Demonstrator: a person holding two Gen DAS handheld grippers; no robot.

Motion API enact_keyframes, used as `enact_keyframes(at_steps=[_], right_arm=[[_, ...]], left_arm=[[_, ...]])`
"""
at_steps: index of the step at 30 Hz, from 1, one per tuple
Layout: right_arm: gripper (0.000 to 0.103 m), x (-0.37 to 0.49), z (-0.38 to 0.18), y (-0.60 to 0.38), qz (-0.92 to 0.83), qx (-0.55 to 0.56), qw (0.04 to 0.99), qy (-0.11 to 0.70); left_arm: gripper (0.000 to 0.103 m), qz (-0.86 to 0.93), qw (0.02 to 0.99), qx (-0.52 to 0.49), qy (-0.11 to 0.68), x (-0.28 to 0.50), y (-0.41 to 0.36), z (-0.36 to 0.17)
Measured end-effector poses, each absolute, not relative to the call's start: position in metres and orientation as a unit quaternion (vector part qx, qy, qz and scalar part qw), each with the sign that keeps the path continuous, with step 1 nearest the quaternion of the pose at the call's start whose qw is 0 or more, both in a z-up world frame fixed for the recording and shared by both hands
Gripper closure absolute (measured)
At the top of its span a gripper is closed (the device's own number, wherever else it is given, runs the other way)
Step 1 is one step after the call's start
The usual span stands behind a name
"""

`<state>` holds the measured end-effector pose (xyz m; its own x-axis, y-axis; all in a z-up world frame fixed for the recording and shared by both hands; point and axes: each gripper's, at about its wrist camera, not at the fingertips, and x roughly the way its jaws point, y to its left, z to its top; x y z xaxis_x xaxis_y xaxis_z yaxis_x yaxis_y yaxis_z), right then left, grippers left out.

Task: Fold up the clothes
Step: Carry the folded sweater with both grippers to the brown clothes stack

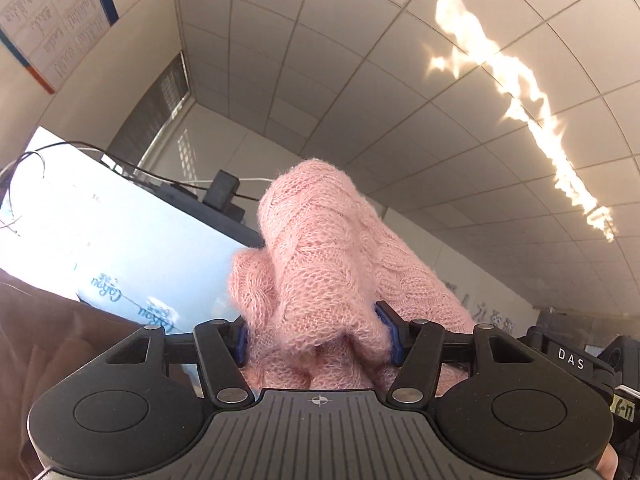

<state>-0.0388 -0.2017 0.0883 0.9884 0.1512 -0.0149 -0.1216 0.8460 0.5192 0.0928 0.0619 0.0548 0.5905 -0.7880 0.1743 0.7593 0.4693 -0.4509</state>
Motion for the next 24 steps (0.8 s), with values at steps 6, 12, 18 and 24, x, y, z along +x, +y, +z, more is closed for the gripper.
enact_keyframes(at_steps=[6,12,18,24], right_arm=[[0.042,0.043,0.082,-0.174,0.091,0.273,0.957,0.045],[0.041,0.126,0.038,-0.151,0.094,0.286,0.948,0.106],[0.030,0.163,-0.011,-0.159,0.060,0.340,0.922,0.175],[0.021,0.162,-0.014,-0.162,0.042,0.331,0.926,0.177]], left_arm=[[0.045,-0.381,0.876,-0.293,0.044,0.139,0.085,0.015],[0.045,-0.289,0.898,-0.308,0.123,0.187,0.098,-0.019],[0.027,-0.223,0.926,-0.265,0.152,0.191,0.090,-0.028],[0.003,-0.099,0.962,-0.225,0.116,0.177,0.093,-0.022]])
